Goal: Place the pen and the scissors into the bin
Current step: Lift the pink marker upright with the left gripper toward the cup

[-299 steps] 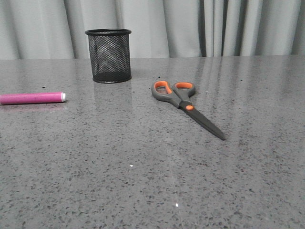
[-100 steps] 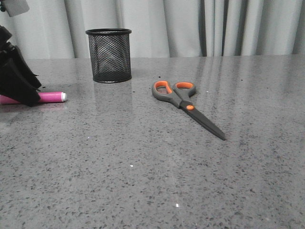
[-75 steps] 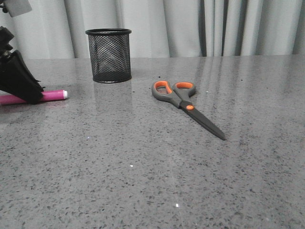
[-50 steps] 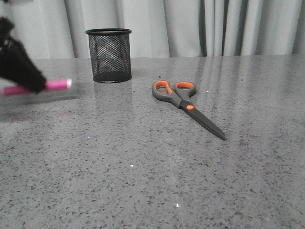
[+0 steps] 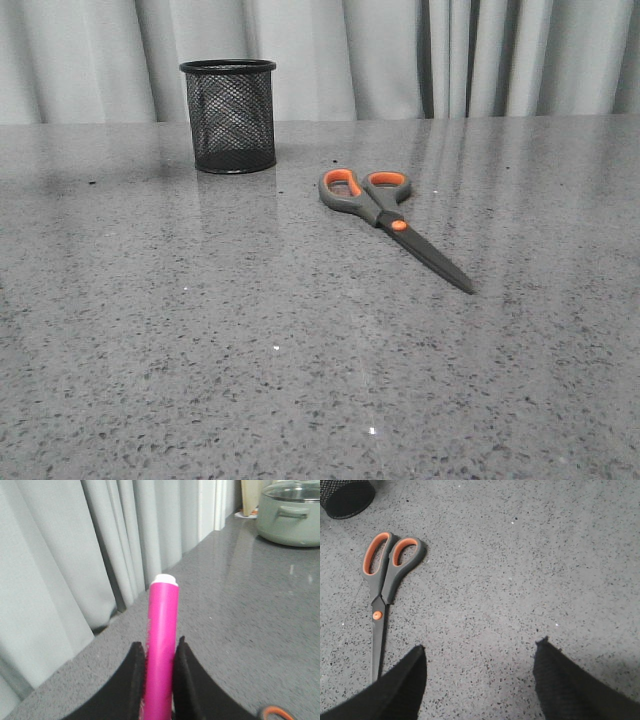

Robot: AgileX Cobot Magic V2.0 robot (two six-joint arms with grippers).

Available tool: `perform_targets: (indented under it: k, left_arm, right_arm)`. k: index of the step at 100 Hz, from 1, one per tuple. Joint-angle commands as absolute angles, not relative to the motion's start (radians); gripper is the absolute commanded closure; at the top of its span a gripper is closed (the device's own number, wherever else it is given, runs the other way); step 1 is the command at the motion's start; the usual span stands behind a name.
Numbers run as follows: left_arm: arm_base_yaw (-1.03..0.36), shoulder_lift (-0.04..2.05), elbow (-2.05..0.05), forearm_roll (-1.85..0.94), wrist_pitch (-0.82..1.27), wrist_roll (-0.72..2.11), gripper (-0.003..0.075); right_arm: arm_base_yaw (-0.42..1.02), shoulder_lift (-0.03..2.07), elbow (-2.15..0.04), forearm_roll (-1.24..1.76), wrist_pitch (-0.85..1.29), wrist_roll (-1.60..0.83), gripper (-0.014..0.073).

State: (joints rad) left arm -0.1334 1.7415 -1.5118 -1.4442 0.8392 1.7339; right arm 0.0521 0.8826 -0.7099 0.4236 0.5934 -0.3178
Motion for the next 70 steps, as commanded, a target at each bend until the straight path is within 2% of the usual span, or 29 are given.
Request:
perform_targets:
  k: [1,30,70]
  left_arm:
    - [-0.181,1.737,-1.551,-1.526,0.743,1.75,0.0739]
    - [-0.195,1.869,-1.586,-1.726,0.708,1.752,0.0739]
    - [-0.202,1.895,-1.621,-1.761,0.73,1.752,0.0739]
  right_arm:
    - [0.05,0.877,-0.746,0.43,0.54,-0.329,0.0172]
    - [0.05,0.877,-0.746,0.43,0.544,-0.329,0.0172]
    - [0.05,0.877,-0.746,0.43,0.544,-0.329,0.0172]
